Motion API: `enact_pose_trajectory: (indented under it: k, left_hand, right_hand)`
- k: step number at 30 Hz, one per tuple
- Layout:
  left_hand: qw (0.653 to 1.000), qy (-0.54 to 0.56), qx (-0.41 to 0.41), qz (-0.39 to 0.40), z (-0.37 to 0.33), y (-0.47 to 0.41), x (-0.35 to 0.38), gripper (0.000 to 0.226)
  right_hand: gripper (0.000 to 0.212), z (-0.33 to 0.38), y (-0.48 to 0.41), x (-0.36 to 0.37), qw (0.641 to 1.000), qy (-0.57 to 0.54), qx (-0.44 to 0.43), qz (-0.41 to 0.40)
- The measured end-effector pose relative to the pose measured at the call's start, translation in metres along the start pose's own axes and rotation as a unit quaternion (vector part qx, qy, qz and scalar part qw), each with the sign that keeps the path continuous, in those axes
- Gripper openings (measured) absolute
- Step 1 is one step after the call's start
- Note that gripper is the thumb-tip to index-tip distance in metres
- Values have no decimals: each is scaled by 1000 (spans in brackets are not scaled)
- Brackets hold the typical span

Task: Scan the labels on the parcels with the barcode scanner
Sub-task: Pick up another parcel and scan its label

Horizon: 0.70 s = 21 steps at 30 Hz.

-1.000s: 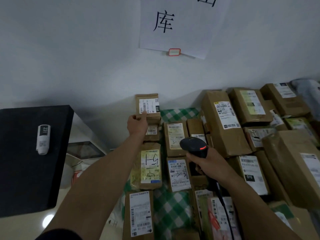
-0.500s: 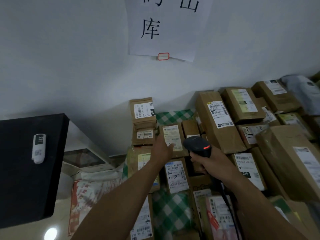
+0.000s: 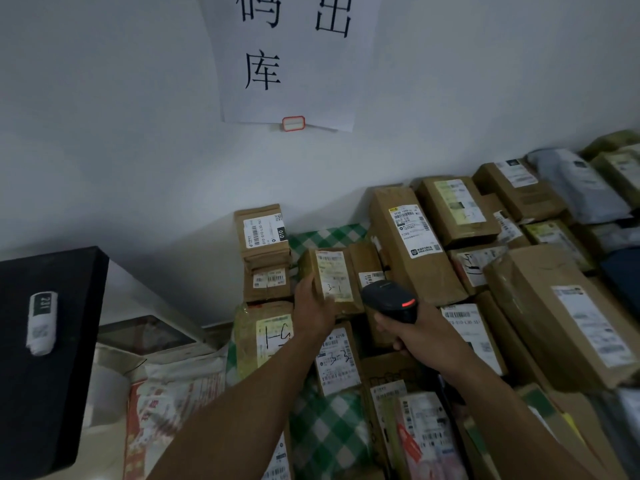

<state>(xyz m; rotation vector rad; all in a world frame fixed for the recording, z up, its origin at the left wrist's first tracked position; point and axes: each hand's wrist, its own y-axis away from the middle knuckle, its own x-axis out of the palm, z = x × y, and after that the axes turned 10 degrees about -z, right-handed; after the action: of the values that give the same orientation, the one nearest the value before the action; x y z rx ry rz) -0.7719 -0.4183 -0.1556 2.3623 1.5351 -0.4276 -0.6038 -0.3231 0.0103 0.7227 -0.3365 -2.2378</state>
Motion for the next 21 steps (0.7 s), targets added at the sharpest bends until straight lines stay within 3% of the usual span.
enact_pose_trajectory:
  k: [5, 9, 11, 13, 16, 18, 21]
  left_hand:
    - [988, 44, -145, -4, -7, 4, 0, 42]
    - [993, -59, -105, 7, -8, 0, 4, 71]
    - [993, -90, -71, 21, -9, 2, 6, 66]
    - [997, -50, -42, 35, -14, 7, 7, 64]
    - [996, -18, -87, 27, -20, 12, 16, 65]
    - [987, -24, -150, 53, -23, 10, 22, 85]
    - [991, 0, -117, 60, -21, 6, 31, 101]
  right_hand:
    - [15, -2, -1, -3, 1000, -2, -2, -6]
    - [16, -3, -2, -4, 1000, 2, 0, -15]
    - [16, -3, -1, -4, 1000, 5, 0, -16]
    - [15, -3, 1, -5, 1000, 6, 0, -21]
    - [16, -3, 5, -6, 1000, 7, -3, -21]
    - [16, -1, 11, -8, 1000, 3, -6, -21]
    - [13, -3, 18, -14, 999, 16, -11, -27]
